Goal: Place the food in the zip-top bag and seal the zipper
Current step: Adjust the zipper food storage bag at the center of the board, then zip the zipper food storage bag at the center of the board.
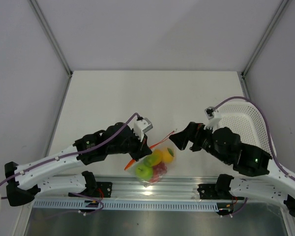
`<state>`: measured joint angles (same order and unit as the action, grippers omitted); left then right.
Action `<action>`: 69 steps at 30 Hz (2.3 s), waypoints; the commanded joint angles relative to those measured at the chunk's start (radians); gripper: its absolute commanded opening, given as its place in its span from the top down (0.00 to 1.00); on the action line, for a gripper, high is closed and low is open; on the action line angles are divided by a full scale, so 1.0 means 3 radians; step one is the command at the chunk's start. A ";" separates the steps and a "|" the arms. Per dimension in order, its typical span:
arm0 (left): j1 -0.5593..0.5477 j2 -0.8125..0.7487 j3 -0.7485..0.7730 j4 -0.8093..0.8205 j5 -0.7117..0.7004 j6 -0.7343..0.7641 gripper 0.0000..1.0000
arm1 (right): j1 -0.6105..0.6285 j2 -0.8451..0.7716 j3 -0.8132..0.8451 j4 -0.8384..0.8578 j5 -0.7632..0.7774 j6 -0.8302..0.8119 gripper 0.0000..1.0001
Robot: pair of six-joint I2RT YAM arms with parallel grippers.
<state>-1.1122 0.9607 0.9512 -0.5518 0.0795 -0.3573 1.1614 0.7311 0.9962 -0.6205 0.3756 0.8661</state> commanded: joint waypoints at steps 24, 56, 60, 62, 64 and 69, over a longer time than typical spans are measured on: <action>0.0425 -0.0748 0.0035 0.0070 0.1473 -0.0139 0.99 | -0.1611 -0.0300 -0.0692 0.1132 -0.3517 -0.2176 0.44; 0.0460 -0.0876 -0.0210 0.0371 0.0880 -0.0088 0.51 | -0.1147 -0.0019 -0.1225 0.2330 -0.3549 -0.1052 1.00; 0.0460 -0.0774 -0.0195 0.0724 0.0957 -0.0062 0.39 | -0.0753 0.0130 -0.1133 0.2171 -0.3140 -0.1041 1.00; 0.0455 -0.0657 -0.0149 0.0837 0.0982 -0.0067 0.35 | -0.0584 0.0186 -0.1092 0.2114 -0.2960 -0.1016 1.00; 0.0450 -0.0590 -0.0118 0.0908 0.1033 -0.0077 0.34 | -0.0512 0.0247 -0.1025 0.2084 -0.2787 -0.0970 1.00; 0.0389 -0.0488 -0.0103 0.1088 0.1064 -0.0082 0.38 | -0.0435 0.0242 -0.0902 0.1910 -0.2561 -0.0822 1.00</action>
<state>-0.9863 0.8146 0.8902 -0.3119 0.3740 -0.3923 1.0187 0.8124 0.6582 -0.0204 -0.4862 0.5819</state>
